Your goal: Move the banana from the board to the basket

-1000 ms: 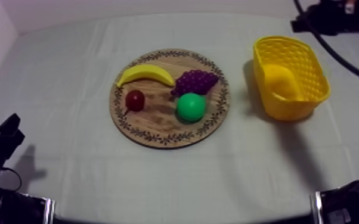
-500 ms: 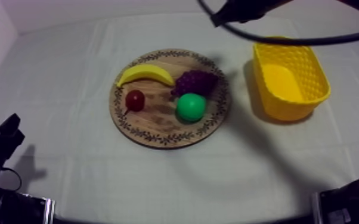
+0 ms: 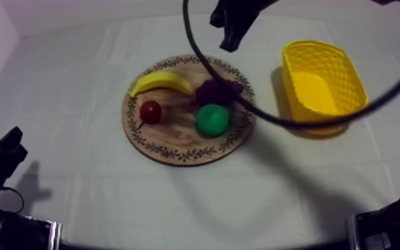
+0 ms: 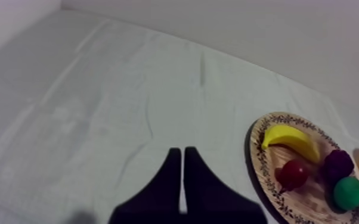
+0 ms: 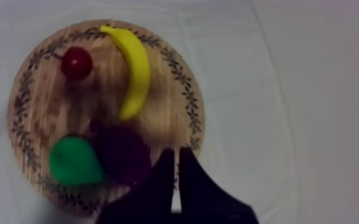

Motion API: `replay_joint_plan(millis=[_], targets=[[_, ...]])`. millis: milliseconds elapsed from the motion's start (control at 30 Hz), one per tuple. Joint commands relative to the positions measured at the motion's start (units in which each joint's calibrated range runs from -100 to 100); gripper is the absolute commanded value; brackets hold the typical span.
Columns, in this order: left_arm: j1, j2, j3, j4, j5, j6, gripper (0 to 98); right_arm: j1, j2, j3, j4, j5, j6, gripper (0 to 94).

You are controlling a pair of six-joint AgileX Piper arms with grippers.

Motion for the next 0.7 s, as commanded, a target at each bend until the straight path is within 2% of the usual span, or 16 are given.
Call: replay_joint_plan(millis=[0, 167, 467, 667], targets=[[0.0, -0.03, 0.03, -0.02, 0.0, 0.0, 0.1, -1.37, -0.22, -0.72, -1.07, 1.7, 7.47, 2.0], [0.0, -0.03, 0.03, -0.02, 0.0, 0.0, 0.1, -4.08, 0.92, -3.4, -1.13, 4.35, 6.6, 2.6], [0.0, -0.03, 0.03, -0.02, 0.0, 0.0, 0.1, -7.78, 8.16, -11.41, 2.75, 10.07, 2.2, 4.5], [0.0, -0.03, 0.03, -0.02, 0.0, 0.0, 0.1, -8.07, 13.82, -17.97, 3.74, 12.6, 0.39, 6.6]])
